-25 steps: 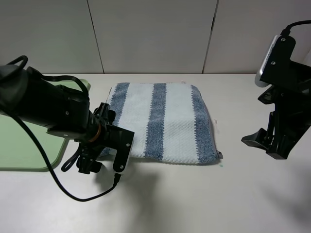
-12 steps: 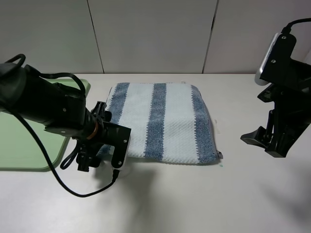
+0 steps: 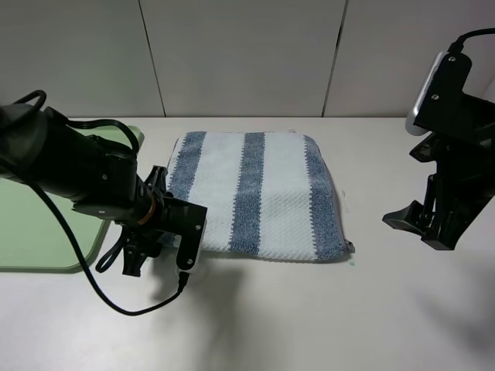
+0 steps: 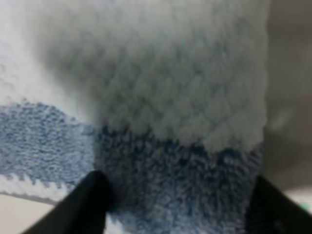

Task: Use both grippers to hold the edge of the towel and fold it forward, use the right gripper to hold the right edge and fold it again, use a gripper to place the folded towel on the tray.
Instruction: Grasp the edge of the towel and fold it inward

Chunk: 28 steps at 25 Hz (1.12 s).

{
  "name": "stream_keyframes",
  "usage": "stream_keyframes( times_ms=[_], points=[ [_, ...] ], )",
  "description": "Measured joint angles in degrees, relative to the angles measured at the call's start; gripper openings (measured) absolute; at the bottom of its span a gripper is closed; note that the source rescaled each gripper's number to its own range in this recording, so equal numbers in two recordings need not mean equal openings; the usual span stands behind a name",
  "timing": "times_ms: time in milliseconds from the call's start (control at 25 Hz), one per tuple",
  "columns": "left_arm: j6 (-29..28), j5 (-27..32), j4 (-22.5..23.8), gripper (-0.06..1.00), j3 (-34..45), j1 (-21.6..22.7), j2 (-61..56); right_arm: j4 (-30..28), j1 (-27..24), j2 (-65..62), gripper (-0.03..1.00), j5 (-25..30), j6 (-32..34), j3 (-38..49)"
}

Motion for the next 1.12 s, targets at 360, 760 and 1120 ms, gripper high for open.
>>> stream_keyframes(
  times_ms=[360,760,1120],
  points=[
    [0.0,-3.0,-0.7,0.07,0.2,0.0,0.3,0.0,0.0,0.1,1.00,0.3,0.0,0.0],
    [0.0,-5.8,-0.7,0.00,0.2,0.0,0.3,-3.5,0.0,0.1,1.00,0.4,-2.7,4.2],
    [0.0,-6.2,-0.7,0.00,0.2,0.0,0.3,-4.7,0.0,4.1,1.00,-9.6,-3.3,6.4]
  ],
)
